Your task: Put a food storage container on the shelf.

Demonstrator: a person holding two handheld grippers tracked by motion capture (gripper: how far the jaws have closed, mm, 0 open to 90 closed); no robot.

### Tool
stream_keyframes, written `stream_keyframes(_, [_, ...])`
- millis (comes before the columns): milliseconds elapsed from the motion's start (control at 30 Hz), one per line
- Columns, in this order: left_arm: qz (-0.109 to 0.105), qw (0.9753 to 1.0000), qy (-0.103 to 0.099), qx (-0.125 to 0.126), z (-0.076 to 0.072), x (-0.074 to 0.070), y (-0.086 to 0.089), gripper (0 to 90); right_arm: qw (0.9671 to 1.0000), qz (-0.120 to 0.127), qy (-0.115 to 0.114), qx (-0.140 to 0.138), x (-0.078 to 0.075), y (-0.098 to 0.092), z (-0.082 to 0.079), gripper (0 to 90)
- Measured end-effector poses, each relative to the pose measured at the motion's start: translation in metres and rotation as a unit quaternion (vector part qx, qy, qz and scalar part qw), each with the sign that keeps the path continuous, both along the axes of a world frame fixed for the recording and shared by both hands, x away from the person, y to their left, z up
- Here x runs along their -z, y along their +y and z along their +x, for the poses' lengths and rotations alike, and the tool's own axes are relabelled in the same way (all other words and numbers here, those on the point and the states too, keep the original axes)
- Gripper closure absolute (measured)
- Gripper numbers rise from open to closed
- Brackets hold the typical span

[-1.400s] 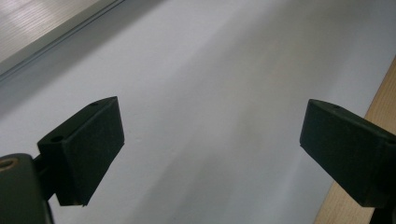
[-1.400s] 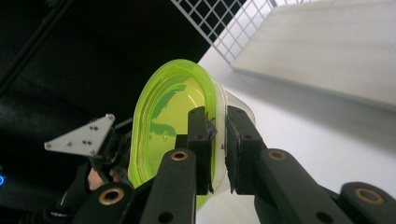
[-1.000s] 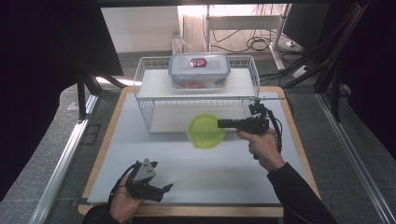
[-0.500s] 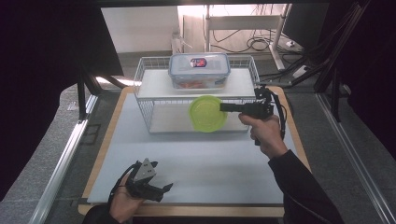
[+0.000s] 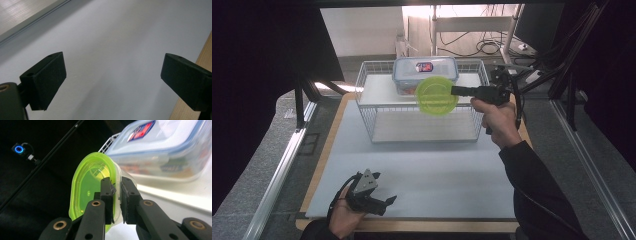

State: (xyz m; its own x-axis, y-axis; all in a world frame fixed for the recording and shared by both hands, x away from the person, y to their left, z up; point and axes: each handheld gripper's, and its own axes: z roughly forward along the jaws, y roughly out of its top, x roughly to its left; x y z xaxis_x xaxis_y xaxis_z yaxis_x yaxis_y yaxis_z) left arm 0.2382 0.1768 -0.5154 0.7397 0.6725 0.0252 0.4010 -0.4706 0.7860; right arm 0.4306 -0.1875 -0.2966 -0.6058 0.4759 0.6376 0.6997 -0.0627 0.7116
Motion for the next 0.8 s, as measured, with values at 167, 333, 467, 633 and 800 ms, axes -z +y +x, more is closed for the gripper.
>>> stream_keyframes(167, [-0.001,1.0000,0.001,0.001,0.000,0.000,0.000,5.8,0.9998,0.002,-0.004,0.018,-0.012,0.000,0.010,81.6])
stream_keyframes(333, [-0.002,1.0000,0.001,0.002,0.000,0.000,0.001,5.8,0.9993,-0.002,-0.008,0.036,-0.024,0.004,0.019,81.5])
stream_keyframes(467, [-0.003,1.0000,0.001,0.003,0.000,0.000,0.001,5.9,0.9986,-0.003,-0.013,0.051,-0.034,0.009,0.027,81.6])
stream_keyframes(633, [-0.005,1.0000,0.003,0.005,0.000,0.000,0.001,5.9,0.9975,-0.004,-0.013,0.070,-0.043,0.015,0.037,81.6])
stream_keyframes(800, [-0.005,0.9999,0.005,0.008,0.001,0.001,0.000,5.9,0.9960,-0.002,-0.012,0.088,-0.048,0.022,0.048,81.5])
